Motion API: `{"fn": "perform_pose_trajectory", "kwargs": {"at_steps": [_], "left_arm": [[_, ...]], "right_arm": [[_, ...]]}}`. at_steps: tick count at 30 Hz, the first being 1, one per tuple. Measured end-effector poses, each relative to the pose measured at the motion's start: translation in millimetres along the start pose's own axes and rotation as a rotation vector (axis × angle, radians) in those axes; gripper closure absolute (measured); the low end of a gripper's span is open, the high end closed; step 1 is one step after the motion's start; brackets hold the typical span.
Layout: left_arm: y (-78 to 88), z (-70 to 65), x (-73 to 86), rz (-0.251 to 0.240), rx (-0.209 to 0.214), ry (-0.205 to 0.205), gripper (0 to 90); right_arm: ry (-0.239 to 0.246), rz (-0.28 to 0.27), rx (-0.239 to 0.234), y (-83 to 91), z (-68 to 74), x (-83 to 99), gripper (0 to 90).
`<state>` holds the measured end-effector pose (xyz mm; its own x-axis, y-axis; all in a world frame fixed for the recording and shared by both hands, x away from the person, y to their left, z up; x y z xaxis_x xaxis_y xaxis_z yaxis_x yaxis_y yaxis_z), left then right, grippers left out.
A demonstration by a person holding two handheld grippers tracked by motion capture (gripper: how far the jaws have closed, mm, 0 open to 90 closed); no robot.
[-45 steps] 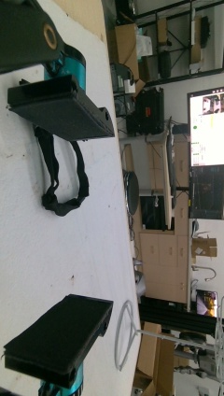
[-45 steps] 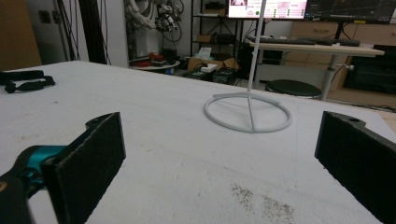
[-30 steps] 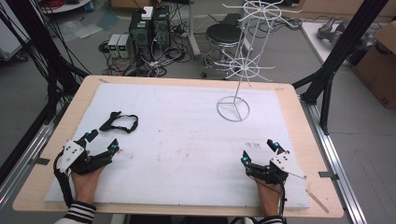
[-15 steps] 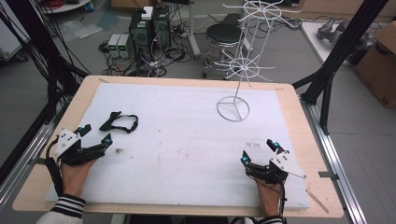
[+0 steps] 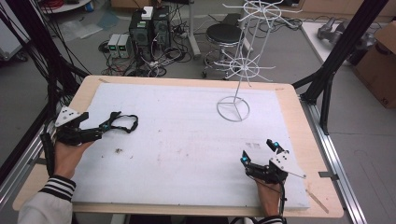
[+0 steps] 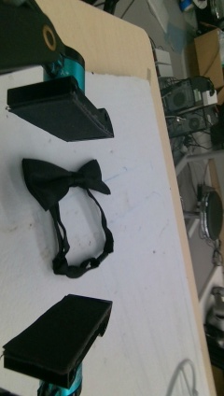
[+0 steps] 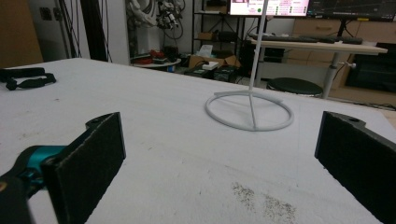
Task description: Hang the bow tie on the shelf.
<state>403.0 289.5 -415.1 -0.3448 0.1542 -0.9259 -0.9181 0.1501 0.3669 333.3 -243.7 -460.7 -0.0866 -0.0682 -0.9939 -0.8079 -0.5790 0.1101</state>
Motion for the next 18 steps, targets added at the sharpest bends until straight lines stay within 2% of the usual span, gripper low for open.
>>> {"fn": "perform_pose_trajectory", "kwargs": {"at_steps": [1,8,15,18], "left_arm": [[-2.2,1.8,-1.3,0.016,-0.005,-0.014,15.2],[-16.0,10.7,-7.8,0.088,-0.009,-0.043,15.2],[-33.3,12.0,-7.0,0.167,-0.015,-0.103,16.0],[-40.3,10.9,-2.4,0.196,-0.015,-0.099,16.6]], "right_arm": [[0.000,0.000,0.000,0.0,0.0,0.0,0.7],[0.003,-0.001,0.003,-0.2,0.0,-0.1,0.7],[-0.008,0.000,-0.001,0.2,0.2,0.1,0.7],[-0.005,-0.002,-0.002,-0.1,0.1,-0.1,0.7]]}}
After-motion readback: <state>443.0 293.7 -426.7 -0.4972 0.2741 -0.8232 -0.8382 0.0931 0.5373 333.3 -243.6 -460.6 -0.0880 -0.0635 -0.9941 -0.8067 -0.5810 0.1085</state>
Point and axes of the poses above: each handheld gripper's, and its own axes: y roughly backward along the jaws, x roughly out of its underside, z roughly to its left, the point moved 8 cm from there along -y, roughly forward along the jaws, and after that the axes turned 11 degrees about -x, right-handed, at the moved point
